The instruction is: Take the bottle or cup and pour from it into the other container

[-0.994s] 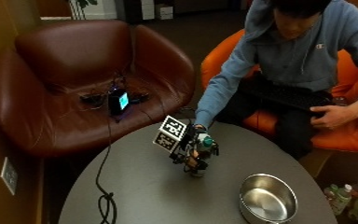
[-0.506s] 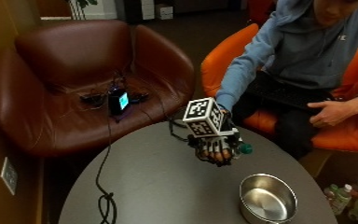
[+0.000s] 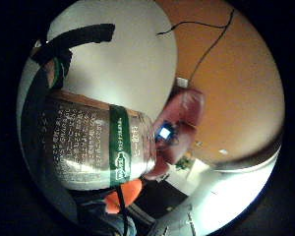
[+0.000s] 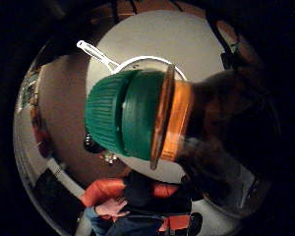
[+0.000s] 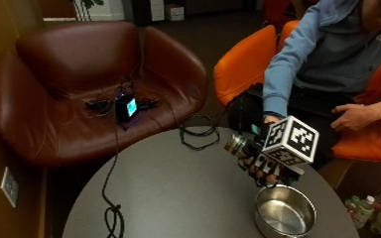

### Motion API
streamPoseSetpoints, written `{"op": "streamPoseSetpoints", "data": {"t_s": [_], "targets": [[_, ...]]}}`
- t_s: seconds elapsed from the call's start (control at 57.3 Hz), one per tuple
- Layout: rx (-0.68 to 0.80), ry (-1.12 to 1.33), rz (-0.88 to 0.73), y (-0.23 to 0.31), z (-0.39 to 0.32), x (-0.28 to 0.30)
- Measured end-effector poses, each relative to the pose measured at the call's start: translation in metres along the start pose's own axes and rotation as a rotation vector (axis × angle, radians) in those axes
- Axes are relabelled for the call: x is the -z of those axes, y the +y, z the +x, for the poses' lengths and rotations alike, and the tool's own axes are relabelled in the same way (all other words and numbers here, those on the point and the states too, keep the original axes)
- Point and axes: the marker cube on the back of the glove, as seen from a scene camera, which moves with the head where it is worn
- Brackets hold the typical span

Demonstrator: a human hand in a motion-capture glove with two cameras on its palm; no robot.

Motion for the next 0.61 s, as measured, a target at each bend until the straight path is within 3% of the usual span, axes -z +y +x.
{"op": "streamPoseSetpoints", "data": {"t_s": [0.209,0.61], "targets": [[-0.054,0.428,-0.046,0.002,-0.026,0.002],[-0.056,0.534,-0.091,0.002,-0.044,-0.001]]}}
